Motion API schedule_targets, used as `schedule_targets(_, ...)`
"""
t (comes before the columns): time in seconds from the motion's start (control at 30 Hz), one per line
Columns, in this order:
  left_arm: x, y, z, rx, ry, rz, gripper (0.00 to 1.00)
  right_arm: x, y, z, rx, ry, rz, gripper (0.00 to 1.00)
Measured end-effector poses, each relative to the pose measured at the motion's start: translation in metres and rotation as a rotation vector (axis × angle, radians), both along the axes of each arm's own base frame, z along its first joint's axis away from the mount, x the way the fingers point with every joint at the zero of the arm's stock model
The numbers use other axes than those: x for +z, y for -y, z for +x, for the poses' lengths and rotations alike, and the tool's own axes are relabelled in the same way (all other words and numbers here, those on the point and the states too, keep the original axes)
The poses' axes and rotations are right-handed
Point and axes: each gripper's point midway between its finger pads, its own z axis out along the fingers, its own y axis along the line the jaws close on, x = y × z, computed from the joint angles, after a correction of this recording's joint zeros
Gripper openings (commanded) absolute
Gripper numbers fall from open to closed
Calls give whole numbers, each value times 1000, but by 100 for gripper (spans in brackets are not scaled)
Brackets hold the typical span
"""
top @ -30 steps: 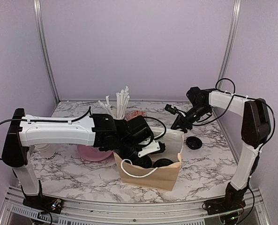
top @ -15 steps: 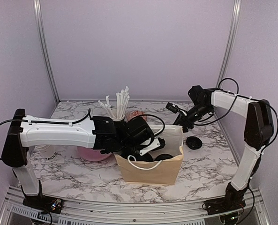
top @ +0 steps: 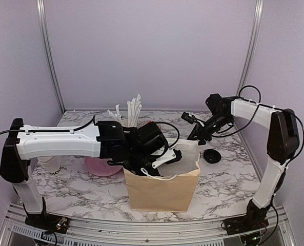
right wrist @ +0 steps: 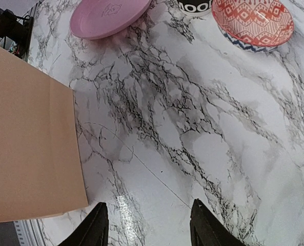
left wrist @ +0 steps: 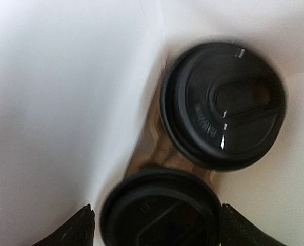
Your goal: Pack the takeout coffee
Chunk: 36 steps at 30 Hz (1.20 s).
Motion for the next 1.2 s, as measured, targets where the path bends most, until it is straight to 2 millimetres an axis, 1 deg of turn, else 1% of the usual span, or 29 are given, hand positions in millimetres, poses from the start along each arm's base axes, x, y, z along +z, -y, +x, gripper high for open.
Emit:
schedule_targets(0.23, 21, 3, 2, 0, 12, -21, 93, 0, 0, 0, 0, 0, 1, 52)
schedule_targets(0.4, 36, 6, 7, 2, 44, -41, 93, 0, 0, 0, 0, -1, 0, 53)
schedule_targets(0.53, 49, 8, 14, 6, 88, -52, 93, 4, 0, 0, 0, -1, -1, 53)
schedule_targets(0.77, 78, 10, 35, 56, 177, -90, 92, 21, 0, 2, -1, 38, 9, 53)
schedule_targets(0.9, 87, 8, 50, 79, 221, -100, 92, 33, 0, 2, -1, 67, 18, 53)
schedule_targets(1.03, 97, 7, 64, 102, 258, -116, 92, 37, 0, 1, -1, 76, 21, 53)
schedule_targets(1.2, 128, 14, 72, 105, 309, -182, 92, 39, 0, 1, -1, 79, 21, 53)
